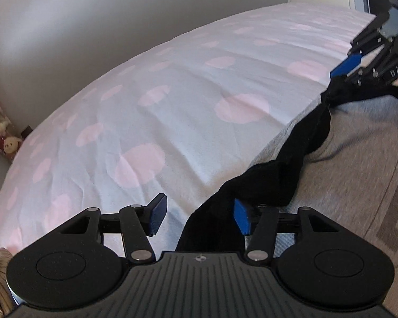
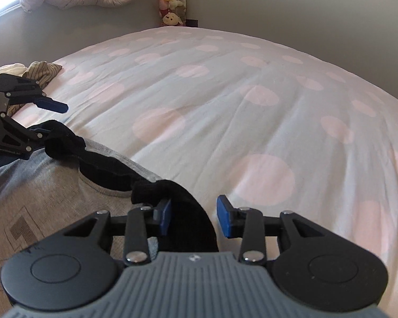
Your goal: Fold clothes
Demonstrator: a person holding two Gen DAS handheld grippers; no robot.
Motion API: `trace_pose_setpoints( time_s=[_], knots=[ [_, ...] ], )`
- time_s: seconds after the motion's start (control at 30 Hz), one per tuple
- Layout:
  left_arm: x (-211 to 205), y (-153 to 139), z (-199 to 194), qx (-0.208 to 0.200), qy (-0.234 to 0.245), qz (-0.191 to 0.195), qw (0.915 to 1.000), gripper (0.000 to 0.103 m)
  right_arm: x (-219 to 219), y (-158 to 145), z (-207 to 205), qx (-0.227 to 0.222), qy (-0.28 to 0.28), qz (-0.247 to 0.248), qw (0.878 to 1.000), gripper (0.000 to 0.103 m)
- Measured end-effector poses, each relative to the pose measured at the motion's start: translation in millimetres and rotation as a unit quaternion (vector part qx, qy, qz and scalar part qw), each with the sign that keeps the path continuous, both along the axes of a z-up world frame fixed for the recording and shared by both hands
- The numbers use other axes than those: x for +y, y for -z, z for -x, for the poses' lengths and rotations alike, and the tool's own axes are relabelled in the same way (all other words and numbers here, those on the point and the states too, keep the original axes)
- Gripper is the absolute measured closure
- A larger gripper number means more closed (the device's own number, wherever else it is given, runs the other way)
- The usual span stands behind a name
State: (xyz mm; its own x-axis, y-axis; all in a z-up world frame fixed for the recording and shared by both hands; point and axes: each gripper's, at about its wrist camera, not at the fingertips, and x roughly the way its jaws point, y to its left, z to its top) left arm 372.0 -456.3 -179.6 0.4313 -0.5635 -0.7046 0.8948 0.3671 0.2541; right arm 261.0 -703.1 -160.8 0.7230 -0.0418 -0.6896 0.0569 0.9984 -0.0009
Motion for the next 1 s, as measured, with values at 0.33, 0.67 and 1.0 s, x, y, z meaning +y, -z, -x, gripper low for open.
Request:
trace_pose_setpoints(
  time_s=[0.33,0.67,1.0],
  knots=[
    [11.9,-39.2,-27.9,0.140,-0.103,0.101,0.9795,0.102,-2.7,-33.8,15.3,-0.050,0.063,-0.023,0.997,0.099],
    [-21.1,-6.5,-37.3,0.114,-0.137,0.041,0.9831,0.102,-11.9,1.0,-23.2,0.016,0.104,-0.010,0.994,0.099],
    [0.7,-27.0,-30.5,0.094,-0.152,0.050,0.9825,0.056,-25.4,-12.8,-3.5,0.014,0.132,-0.045,0.990,0.069]
  ],
)
